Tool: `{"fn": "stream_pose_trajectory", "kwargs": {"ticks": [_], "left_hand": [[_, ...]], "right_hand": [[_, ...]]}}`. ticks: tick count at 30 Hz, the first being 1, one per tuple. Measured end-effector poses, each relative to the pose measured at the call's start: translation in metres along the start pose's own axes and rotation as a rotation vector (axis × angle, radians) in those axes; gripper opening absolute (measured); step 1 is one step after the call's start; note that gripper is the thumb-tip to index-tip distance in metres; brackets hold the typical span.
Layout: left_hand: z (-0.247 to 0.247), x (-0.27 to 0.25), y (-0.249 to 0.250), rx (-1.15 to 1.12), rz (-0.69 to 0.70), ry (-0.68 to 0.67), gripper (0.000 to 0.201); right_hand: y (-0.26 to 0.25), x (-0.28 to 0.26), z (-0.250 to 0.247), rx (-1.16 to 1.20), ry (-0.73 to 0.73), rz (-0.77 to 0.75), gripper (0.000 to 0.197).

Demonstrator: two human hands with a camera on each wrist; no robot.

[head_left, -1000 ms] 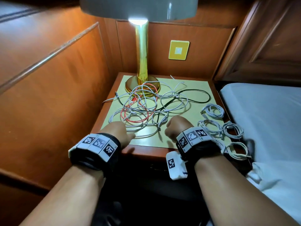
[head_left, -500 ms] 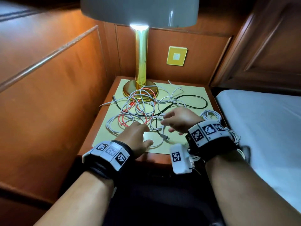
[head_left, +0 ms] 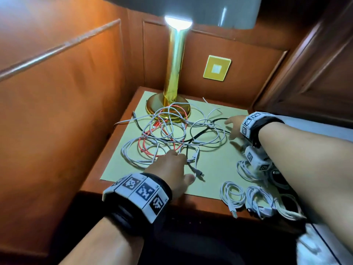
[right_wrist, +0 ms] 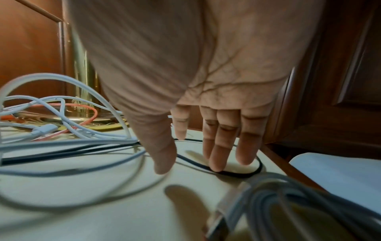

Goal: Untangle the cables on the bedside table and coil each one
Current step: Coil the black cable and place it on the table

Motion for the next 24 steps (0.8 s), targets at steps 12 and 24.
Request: {"fn": "stream_pose_trajectory", "kwargs": {"ticks": [12, 24], "left_hand": [[-0.006, 0.004, -0.004, -0.026, -0.003, -0.003, 0.053], [-0.006, -0.001, 0.001, -0.01, -0.018, -0.046, 0.054]], "right_hand": [[-0.035, 0.023, -0.003, -0.004, 0.116, -0.152, 0.026], [0.001, -0.007, -0.023, 0.334, 0.287, 0.019, 0.018]]}}
Point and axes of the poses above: each hand's wrist, its own x-axis towards the middle knuckle, its own z-axis out of the palm, y = z × x, the point moved 1 cm from there along x, towards the middle knuckle, and after that the axes turned 12 degrees about z, right-handed, at the moved point
